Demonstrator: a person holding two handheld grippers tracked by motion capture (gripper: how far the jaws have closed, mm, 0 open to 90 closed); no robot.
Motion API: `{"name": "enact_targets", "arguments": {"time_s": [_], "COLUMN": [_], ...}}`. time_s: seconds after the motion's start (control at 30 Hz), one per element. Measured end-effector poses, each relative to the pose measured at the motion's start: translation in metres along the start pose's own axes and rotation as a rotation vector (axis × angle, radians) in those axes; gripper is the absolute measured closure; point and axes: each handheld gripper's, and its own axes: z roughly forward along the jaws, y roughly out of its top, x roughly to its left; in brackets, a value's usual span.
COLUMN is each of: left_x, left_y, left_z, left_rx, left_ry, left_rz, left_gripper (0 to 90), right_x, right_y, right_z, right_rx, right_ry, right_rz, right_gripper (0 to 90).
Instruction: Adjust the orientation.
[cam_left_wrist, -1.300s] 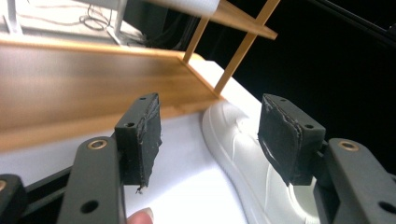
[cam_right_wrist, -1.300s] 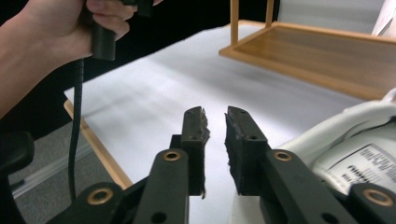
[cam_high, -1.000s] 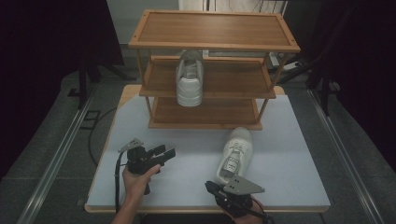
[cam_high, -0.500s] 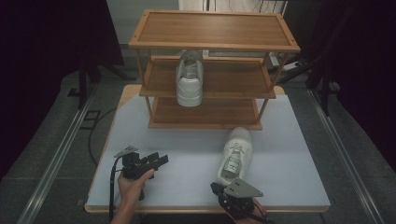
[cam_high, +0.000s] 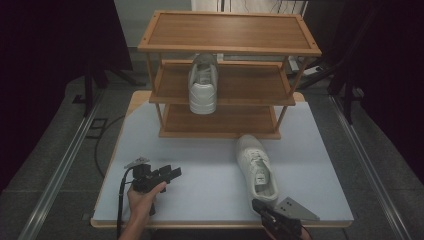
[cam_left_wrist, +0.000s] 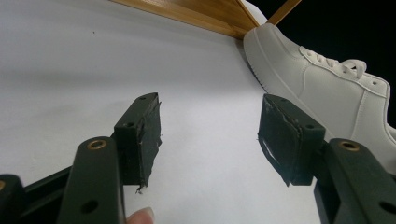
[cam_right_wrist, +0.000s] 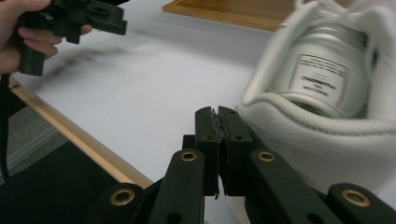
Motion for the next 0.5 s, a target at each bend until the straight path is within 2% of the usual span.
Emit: {"name": "enact_targets", "arguments": {"time_s": [0.27, 0.4, 0.5], "left_x": [0.000, 0.000, 0.000], "left_y": [-0.001, -0.001, -0.001], "left_z": [0.001, 0.001, 0.001], "left_rx": [0.007, 0.005, 0.007], "left_ry": [0.000, -0.001, 0.001], "left_rz": [0.002, 0.003, 0.007], "left_gripper": [39.4, 39.4, 39.4], "right_x": [-0.015, -0.013, -0.008], "right_y": [-0.002, 0.001, 0.007], "right_z": [-0.010, -0.012, -0.017], "right_rx": [-0.006, -0.024, -0.064], "right_ry": [-0.002, 0.010, 0.039], "right_rz": [0.039, 0.034, 0.020], "right_gripper": [84.1, 82.3, 80.0]}}
